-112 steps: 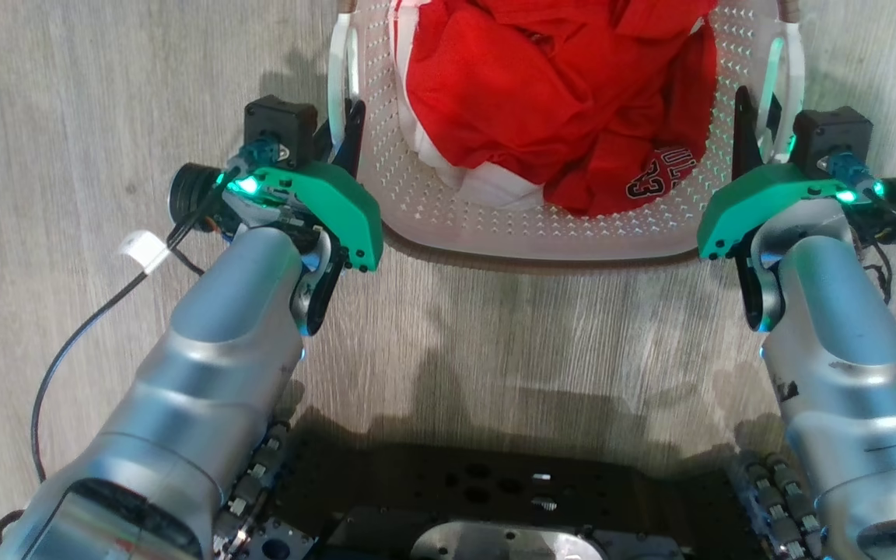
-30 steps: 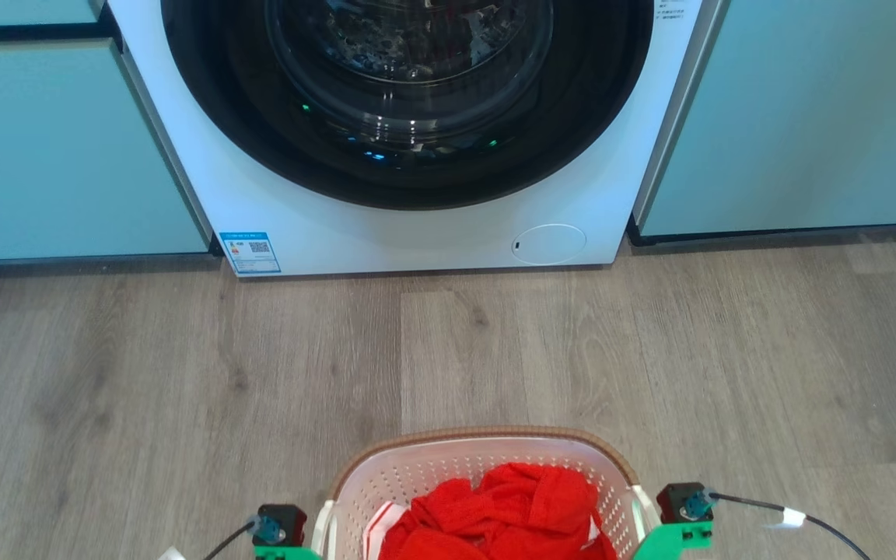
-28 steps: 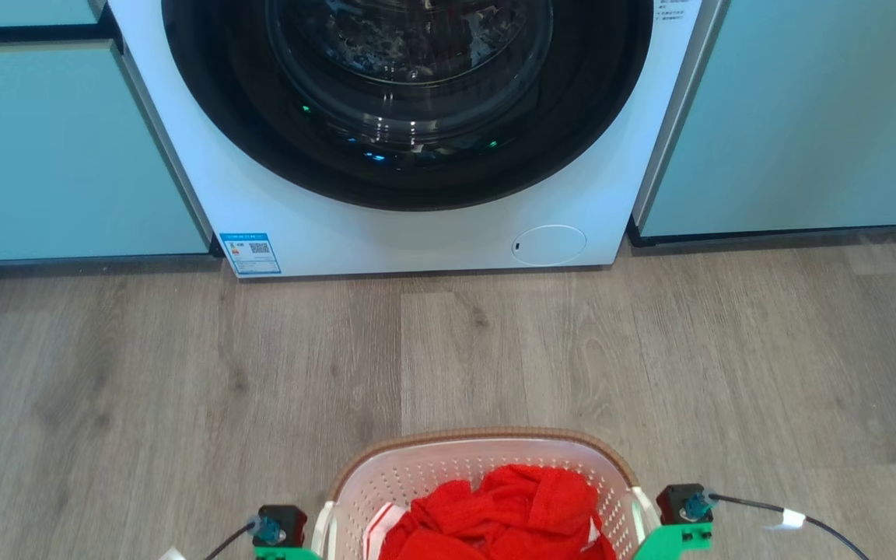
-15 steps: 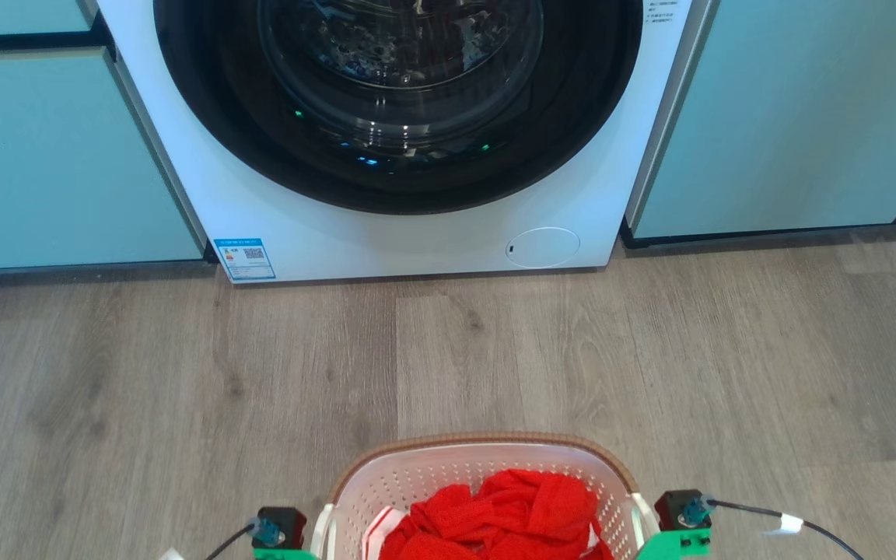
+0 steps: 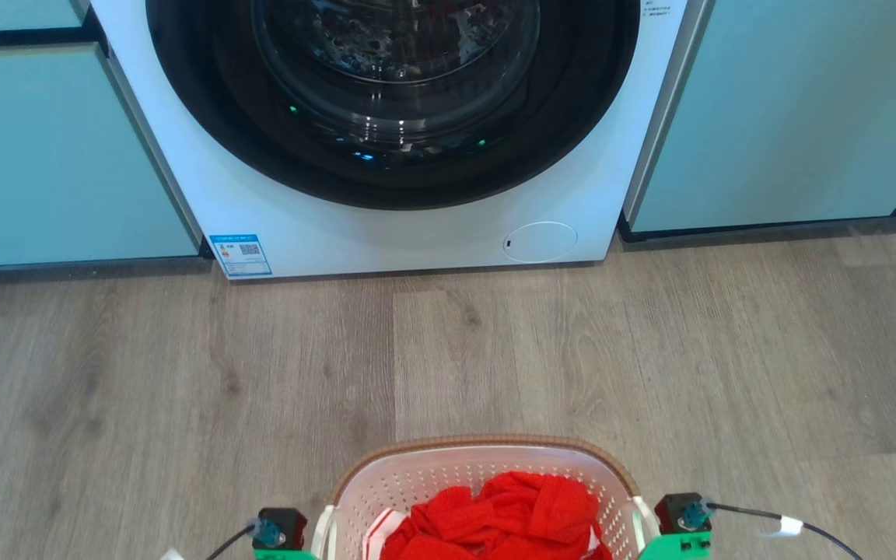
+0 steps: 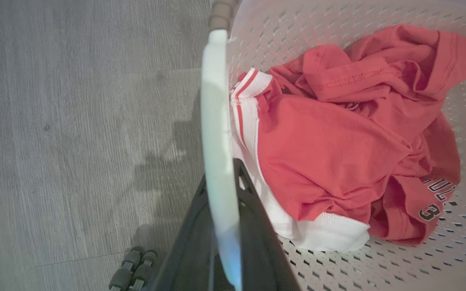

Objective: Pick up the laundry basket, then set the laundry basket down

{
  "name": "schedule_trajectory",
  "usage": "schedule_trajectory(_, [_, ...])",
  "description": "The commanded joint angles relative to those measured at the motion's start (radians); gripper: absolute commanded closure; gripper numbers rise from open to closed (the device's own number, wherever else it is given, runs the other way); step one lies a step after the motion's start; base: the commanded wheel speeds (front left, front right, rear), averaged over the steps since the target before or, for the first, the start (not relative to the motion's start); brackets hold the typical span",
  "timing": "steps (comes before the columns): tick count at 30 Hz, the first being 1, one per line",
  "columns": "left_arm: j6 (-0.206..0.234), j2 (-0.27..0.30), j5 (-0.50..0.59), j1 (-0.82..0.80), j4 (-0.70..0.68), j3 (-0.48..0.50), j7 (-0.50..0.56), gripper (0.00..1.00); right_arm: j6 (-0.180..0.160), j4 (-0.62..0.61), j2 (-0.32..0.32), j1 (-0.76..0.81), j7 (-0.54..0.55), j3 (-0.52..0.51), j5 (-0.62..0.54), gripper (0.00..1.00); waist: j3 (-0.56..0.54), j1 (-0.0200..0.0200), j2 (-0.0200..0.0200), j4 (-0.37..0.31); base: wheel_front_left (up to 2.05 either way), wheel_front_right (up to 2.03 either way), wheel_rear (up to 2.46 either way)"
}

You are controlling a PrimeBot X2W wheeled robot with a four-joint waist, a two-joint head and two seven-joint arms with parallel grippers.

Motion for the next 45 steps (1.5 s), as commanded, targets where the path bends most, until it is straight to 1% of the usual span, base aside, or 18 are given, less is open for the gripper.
schedule_trajectory(1, [0.007, 0.031, -0.008, -0.052, 0.008, 0.018, -0.006, 1.00, 0.000, 0.001, -0.008, -0.028, -0.018, 0.021, 0.003, 1.00, 0.002, 0.0001, 0.0000, 0.000, 0.00, 0.00, 0.00])
schedule_trajectory(9, [0.008, 0.031, -0.013, -0.063, 0.009, 0.015, -0.009, 1.00, 0.000, 0.009, -0.008, -0.051, -0.026, 0.039, 0.022, 1.00, 0.025, 0.0001, 0.0000, -0.002, 0.00, 0.00, 0.00])
schedule_trajectory(21, [0.012, 0.034, -0.012, -0.148, 0.010, 0.013, -0.026, 1.00, 0.000, 0.016, -0.008, -0.151, -0.054, 0.056, 0.031, 1.00, 0.129, 0.0001, 0.0000, -0.006, 0.00, 0.00, 0.00])
schedule_trajectory(26, [0.017, 0.038, -0.003, -0.223, 0.010, 0.011, -0.037, 1.00, 0.000, 0.024, -0.008, -0.231, -0.072, 0.058, 0.028, 1.00, 0.220, 0.0001, 0.0000, -0.004, 0.00, 0.00, 0.00])
schedule_trajectory(37, [0.027, 0.038, 0.015, -0.432, 0.010, 0.011, -0.070, 1.00, 0.000, 0.050, -0.008, -0.440, -0.120, 0.040, -0.005, 1.00, 0.478, 0.0001, 0.0000, 0.013, 0.00, 0.00, 0.00])
schedule_trajectory(41, [0.032, 0.037, 0.018, -0.502, 0.010, 0.015, -0.084, 1.00, 0.000, 0.053, -0.008, -0.504, -0.135, 0.019, -0.031, 1.00, 0.564, 0.0001, 0.0000, 0.017, 0.00, 0.00, 0.00])
schedule_trajectory(45, [0.036, 0.037, 0.025, -0.555, 0.010, 0.014, -0.097, 1.00, 0.000, 0.053, -0.015, -0.542, -0.135, -0.023, -0.078, 1.00, 0.634, 0.0001, 0.0000, 0.019, 0.00, 0.00, 0.00])
